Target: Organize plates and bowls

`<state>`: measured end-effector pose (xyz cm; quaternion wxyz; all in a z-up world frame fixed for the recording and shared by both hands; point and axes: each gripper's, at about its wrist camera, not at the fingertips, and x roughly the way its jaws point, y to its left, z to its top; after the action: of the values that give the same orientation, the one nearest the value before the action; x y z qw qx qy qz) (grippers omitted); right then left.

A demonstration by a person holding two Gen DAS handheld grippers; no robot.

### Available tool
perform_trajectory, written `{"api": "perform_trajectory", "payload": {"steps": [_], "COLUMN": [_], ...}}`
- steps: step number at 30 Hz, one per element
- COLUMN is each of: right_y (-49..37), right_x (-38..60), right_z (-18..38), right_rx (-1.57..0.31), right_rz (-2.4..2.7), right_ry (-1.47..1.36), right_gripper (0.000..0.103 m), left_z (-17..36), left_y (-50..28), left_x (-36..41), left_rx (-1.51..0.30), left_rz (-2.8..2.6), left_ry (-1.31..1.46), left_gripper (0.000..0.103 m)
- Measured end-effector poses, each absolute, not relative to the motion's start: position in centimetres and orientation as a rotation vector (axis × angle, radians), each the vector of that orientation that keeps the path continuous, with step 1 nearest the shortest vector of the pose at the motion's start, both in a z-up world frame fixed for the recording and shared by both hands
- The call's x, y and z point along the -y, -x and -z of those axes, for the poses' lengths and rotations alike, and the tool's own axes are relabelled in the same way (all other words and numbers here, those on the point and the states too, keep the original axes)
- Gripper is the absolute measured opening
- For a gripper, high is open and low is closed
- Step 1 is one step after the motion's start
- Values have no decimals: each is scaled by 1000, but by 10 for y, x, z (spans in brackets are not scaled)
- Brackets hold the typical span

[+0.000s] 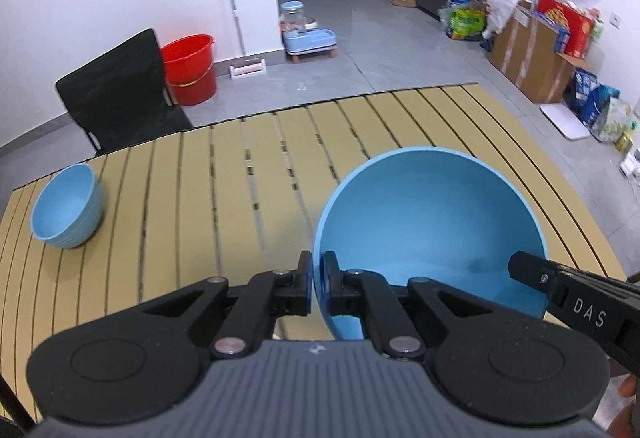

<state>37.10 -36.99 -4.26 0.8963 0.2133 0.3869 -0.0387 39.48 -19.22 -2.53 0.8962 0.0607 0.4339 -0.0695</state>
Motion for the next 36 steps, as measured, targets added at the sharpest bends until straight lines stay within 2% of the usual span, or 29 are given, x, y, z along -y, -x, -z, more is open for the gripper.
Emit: {"api": "perform_trajectory", "payload": {"steps": [14, 36], "right_y": [-356, -365], "right_x": [431, 419], "right_z": [75, 106], "right_rx": [-803, -855], "right_rz": [165, 225], "right_ry": [-485, -324], "right_gripper": [7, 6], "left_z": [62, 109], "left_y": [-396, -408], "left_x": [255, 272], "left_rx": [-944, -1015], "left_rz": [200, 207], "left_ry": [-198, -240], "left_gripper": [7, 7]}}
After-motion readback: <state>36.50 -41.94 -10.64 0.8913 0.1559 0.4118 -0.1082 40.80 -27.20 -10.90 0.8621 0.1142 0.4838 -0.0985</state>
